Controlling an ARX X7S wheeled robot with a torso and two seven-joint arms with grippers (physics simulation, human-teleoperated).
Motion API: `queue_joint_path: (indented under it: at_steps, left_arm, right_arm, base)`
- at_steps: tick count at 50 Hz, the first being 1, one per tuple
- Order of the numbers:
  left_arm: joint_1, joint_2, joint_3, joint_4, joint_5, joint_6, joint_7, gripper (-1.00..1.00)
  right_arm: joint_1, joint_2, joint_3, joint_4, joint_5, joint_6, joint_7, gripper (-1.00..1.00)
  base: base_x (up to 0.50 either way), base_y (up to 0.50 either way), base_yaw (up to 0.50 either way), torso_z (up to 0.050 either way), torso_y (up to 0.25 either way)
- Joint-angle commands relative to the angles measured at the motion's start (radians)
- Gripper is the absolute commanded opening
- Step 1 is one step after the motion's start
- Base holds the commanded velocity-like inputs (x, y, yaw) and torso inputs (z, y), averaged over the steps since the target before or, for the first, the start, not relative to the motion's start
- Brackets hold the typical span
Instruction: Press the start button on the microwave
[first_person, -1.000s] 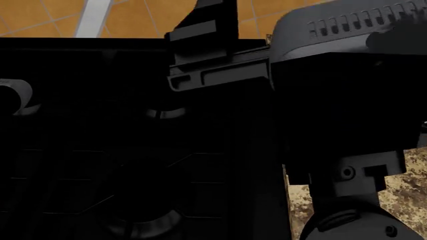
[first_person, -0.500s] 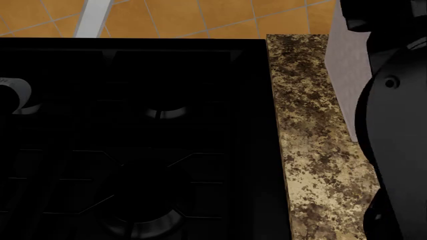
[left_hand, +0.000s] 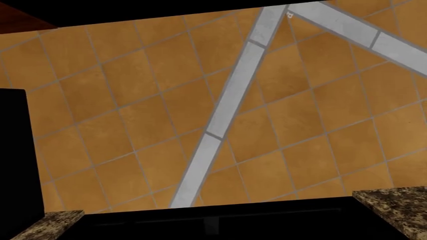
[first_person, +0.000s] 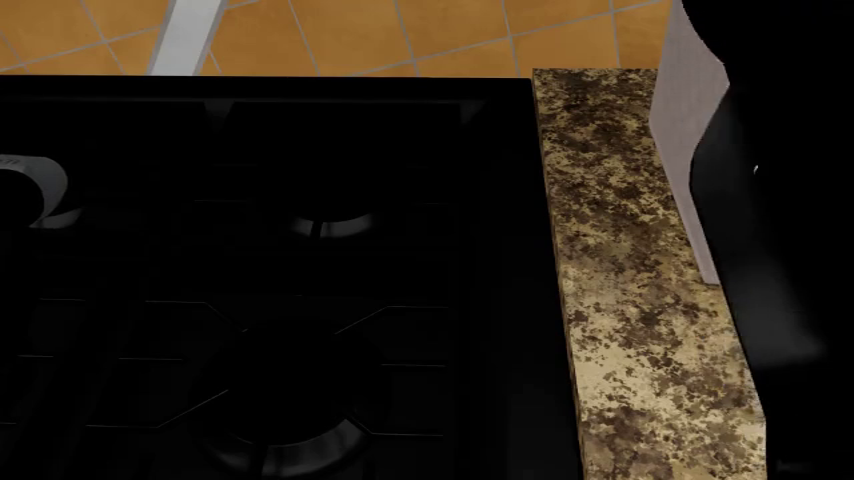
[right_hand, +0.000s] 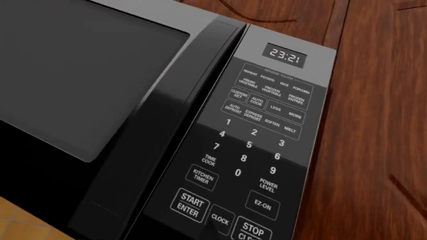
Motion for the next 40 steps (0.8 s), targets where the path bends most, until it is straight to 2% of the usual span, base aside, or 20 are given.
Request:
queue_joint_path:
  at_steps: [1,14,40]
  left_arm:
    - [0.003,-0.004,0.005,-0.01,-0.004,0.013,-0.002,1.0]
    - [0.008,-0.01,0.004,-0.023,-0.009,0.027,-0.004,1.0]
    - [0.02,-0.024,0.004,-0.019,-0.021,0.032,-0.013,1.0]
  right_arm:
    - [0.097,-0.036,-0.07,0.161,-0.021,-0.101,-0.05,-1.0]
    - [0.113,-0.077,-0.082,0.326,-0.024,-0.191,-0.068,-1.0]
    - [0.146,-0.098,-0.12,0.511,-0.038,-0.276,-0.097,-1.0]
  base:
    - [0.0,0.0,0.0,0.0,0.0]
    - [0.0,0.0,0.0,0.0,0.0]
    - [0.0,0.0,0.0,0.0,0.0]
